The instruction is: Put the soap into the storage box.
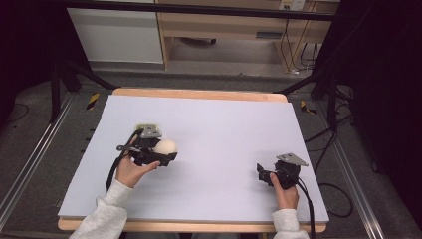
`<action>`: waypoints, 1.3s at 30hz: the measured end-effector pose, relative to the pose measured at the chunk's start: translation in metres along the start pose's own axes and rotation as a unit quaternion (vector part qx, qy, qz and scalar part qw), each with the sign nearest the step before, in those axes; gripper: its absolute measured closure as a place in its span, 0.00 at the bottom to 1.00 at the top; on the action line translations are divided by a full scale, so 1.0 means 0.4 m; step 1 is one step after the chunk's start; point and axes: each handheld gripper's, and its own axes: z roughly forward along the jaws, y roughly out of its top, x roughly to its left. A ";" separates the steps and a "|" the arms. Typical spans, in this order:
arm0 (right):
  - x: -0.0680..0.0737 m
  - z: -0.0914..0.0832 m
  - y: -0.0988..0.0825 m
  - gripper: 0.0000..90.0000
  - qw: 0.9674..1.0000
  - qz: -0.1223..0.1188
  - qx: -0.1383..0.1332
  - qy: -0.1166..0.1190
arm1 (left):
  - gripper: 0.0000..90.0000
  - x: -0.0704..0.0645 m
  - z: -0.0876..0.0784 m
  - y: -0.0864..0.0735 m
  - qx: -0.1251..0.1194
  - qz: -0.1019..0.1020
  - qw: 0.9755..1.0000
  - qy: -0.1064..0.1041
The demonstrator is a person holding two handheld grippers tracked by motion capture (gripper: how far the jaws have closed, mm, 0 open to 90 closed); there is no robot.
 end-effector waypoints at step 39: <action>0.000 0.002 0.000 0.05 1.000 -0.004 0.004 -0.002 | 0.26 0.167 0.034 0.008 0.023 -0.050 0.997 0.054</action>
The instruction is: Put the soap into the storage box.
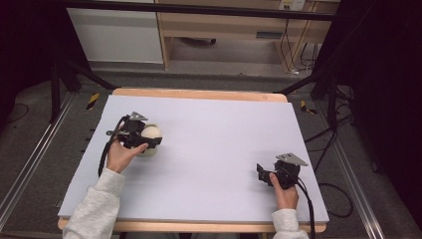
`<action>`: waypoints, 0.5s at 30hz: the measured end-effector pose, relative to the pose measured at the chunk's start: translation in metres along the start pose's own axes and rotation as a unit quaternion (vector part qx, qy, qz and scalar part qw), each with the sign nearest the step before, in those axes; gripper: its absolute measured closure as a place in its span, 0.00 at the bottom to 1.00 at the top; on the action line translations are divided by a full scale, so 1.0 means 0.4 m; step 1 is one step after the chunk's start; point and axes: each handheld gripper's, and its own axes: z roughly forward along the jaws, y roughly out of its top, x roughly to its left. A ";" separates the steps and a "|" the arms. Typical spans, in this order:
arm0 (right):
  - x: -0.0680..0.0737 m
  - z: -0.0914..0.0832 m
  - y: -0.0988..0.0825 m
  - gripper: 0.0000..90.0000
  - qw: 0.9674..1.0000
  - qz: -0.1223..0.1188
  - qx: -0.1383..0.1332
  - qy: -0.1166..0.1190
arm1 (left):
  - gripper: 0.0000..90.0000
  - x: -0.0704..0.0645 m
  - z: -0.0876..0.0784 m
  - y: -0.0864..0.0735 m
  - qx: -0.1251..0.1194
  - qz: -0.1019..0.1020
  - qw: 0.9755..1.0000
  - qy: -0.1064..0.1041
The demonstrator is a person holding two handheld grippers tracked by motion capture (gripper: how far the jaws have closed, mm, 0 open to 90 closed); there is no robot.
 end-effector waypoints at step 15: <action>0.001 0.000 0.000 0.05 1.000 0.000 0.001 -0.001 | 0.26 0.051 0.008 -0.007 0.002 -0.021 1.000 0.008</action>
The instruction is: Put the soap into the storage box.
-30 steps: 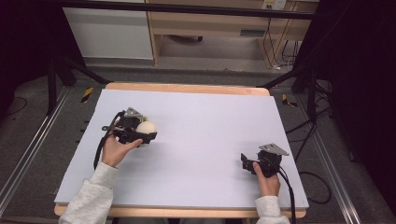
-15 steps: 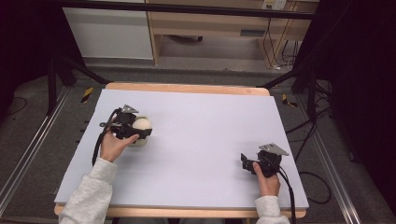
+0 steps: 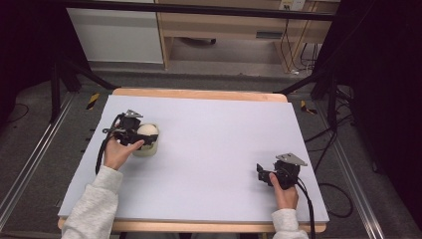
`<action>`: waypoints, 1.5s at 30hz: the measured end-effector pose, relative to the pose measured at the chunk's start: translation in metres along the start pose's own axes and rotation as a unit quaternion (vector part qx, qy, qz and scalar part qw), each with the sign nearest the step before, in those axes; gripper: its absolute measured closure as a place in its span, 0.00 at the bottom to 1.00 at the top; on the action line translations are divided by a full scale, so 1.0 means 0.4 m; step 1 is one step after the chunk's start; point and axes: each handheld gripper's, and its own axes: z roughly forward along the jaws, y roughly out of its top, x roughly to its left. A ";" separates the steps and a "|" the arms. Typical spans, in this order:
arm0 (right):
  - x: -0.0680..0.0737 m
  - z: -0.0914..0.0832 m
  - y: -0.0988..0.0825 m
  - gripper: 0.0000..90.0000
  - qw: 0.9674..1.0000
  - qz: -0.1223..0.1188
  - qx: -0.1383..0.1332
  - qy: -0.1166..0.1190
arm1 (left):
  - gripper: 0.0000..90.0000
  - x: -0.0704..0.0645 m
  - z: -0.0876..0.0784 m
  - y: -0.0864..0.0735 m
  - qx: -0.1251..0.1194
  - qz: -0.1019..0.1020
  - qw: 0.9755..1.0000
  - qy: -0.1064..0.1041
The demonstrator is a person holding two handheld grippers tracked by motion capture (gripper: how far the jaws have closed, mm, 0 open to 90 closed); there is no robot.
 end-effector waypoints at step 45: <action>0.002 0.000 0.000 0.05 1.000 -0.003 0.000 -0.004 | 0.26 0.034 0.067 -0.036 0.044 -0.007 0.998 0.033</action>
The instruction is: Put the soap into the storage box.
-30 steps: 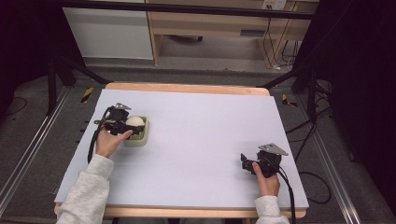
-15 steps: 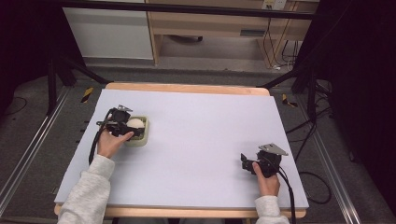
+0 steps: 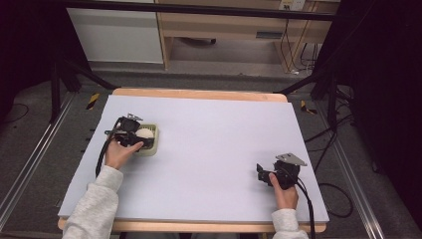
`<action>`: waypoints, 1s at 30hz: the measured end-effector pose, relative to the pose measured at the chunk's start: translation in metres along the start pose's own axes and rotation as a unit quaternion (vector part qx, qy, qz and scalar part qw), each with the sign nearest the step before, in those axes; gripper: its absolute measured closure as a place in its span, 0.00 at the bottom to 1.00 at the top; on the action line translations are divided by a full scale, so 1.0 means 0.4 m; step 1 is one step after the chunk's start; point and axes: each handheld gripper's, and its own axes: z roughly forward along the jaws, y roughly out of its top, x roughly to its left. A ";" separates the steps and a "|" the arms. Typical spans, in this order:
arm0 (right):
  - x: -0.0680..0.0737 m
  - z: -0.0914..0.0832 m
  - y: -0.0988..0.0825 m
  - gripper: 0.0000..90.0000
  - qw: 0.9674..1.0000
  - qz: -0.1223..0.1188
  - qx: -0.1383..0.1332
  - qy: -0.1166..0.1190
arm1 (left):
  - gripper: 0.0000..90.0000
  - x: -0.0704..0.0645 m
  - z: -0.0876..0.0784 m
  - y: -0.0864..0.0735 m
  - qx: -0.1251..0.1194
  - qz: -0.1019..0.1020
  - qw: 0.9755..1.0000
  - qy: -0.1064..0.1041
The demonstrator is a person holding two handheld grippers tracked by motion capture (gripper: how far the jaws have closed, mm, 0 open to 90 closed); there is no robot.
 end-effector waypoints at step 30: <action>0.000 -0.002 0.000 0.05 1.000 0.003 -0.003 -0.001 | 0.17 -0.021 -0.127 -0.058 -0.103 -0.013 0.995 0.010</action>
